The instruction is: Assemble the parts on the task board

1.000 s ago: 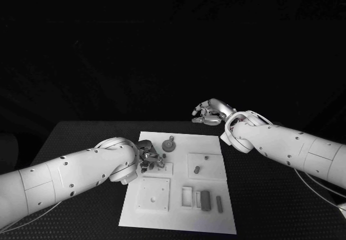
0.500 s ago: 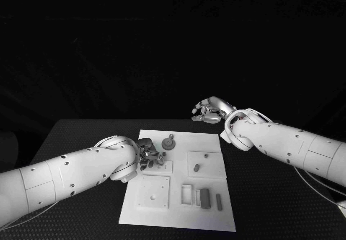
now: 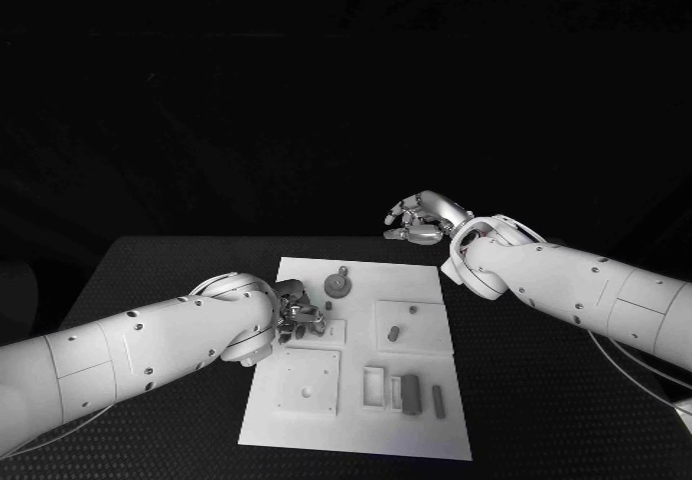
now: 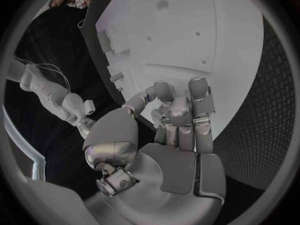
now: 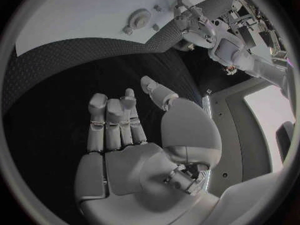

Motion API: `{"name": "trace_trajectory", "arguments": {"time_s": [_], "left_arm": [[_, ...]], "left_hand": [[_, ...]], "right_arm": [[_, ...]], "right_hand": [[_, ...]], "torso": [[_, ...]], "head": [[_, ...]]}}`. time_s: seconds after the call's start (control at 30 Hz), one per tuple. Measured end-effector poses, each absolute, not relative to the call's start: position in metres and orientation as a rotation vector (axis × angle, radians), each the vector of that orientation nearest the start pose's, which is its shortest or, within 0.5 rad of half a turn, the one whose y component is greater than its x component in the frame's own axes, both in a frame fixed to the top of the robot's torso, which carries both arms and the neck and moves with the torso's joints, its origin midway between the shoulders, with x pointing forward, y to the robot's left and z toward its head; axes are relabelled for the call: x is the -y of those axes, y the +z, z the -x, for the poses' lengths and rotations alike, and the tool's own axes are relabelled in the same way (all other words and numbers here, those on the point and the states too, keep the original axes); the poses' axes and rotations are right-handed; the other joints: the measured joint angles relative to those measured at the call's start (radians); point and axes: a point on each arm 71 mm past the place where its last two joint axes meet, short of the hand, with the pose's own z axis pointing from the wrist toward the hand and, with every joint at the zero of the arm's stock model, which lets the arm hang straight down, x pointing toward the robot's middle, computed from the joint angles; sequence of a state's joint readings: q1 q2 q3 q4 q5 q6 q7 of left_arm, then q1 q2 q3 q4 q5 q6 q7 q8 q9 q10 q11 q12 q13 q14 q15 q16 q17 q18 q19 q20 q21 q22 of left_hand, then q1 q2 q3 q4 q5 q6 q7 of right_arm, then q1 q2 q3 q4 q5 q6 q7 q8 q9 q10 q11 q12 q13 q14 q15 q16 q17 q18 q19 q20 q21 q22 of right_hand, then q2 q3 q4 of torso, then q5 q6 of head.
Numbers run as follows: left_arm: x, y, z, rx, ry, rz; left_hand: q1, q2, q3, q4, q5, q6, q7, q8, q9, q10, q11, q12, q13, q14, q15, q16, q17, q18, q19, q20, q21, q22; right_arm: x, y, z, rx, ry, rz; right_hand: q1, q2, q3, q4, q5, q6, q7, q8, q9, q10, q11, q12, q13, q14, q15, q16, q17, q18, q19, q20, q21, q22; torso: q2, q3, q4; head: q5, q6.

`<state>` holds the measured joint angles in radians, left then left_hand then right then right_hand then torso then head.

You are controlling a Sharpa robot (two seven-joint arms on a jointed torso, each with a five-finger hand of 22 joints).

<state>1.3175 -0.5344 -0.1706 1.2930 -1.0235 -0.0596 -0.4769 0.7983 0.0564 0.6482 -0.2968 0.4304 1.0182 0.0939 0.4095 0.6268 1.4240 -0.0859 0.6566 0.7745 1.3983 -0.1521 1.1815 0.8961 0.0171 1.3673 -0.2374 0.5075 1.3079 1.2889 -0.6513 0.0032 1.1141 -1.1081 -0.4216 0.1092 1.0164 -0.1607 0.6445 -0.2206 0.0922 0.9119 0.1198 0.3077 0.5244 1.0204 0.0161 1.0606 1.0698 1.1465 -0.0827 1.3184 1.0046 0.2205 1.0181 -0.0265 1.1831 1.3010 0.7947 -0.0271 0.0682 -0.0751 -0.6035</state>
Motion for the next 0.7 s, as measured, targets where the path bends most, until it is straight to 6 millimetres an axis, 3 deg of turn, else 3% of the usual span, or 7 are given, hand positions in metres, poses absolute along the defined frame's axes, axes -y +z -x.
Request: {"name": "trace_trajectory", "arguments": {"time_s": [0.7], "left_arm": [[-0.1266, -0.2137, -0.5215, -2.141, -0.461, 0.156]], "left_hand": [[-0.013, 0.004, 0.005, -0.004, -0.002, 0.003, -0.002, 0.003, -0.002, 0.0, 0.0, 0.004, -0.005, -0.002, -0.001, 0.015, -0.018, 0.0, 0.0, 0.0, 0.0, 0.0]], "right_arm": [[0.2275, -0.1344, -0.5736, -1.44, 0.745, -0.162]], "right_hand": [[0.0, 0.0, 0.0, 0.0, 0.0, 0.001, 0.0, 0.0, 0.001, 0.0, 0.0, 0.0, 0.0, 0.0, 0.0, 0.0, 0.0, 0.0, 0.0, 0.0, 0.0, 0.0]], "torso": [[0.0, 0.0002, -0.0001]], "head": [[-0.001, -0.003]]}}
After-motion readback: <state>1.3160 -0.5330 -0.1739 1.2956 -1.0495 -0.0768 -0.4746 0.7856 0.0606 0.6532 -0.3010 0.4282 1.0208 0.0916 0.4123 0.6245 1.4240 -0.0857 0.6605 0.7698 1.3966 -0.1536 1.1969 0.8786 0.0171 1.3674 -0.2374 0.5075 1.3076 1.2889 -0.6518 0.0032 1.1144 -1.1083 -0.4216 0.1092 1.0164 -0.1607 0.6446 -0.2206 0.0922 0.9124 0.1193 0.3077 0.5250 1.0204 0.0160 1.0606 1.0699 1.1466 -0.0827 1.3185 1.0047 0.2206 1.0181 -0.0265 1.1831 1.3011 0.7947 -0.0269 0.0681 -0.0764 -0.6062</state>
